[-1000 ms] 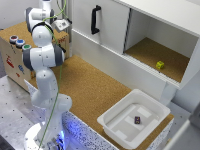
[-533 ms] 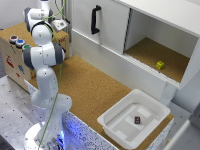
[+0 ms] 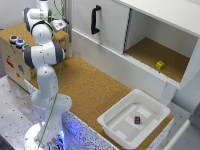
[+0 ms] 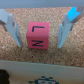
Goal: Grasp the pink block
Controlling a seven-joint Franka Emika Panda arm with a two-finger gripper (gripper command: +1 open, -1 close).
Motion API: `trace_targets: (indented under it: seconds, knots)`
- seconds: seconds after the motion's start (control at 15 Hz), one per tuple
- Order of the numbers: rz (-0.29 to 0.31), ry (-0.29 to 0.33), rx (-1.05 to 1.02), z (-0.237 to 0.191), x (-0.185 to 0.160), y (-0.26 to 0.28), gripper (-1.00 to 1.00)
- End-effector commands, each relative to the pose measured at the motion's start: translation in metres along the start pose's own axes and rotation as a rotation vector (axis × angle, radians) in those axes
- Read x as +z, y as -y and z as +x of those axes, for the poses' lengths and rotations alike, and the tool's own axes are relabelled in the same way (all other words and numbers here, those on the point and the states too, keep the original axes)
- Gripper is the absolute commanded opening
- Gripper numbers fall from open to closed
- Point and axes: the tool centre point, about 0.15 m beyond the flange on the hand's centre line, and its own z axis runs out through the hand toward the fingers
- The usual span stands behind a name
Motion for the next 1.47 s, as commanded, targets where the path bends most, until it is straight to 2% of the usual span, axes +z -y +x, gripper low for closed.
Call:
trace_targets:
  seconds: [0.0, 0.13, 0.27, 0.4, 0.53, 0.73, 0.93, 1.2, 1.4]
  knots:
    - [0.075, 0.076, 0.030, 0.015, 0.003, -0.018, -1.00]
    - [0.060, 0.051, 0.044, 0.012, -0.007, -0.019, -1.00]
    - [0.019, -0.007, 0.094, -0.007, -0.031, -0.018, -1.00]
    - [-0.012, -0.049, 0.164, -0.039, -0.047, -0.014, -1.00]
    - [-0.030, -0.065, 0.255, -0.080, -0.053, -0.012, -1.00]
    - [-0.052, -0.068, 0.405, -0.142, -0.055, -0.010, -1.00]
    - [-0.100, -0.067, 0.576, -0.213, -0.059, 0.003, -1.00]
    - [-0.129, -0.054, 0.787, -0.306, -0.046, 0.025, -1.00]
    - [-0.161, -0.039, 0.944, -0.393, -0.033, 0.041, -1.00]
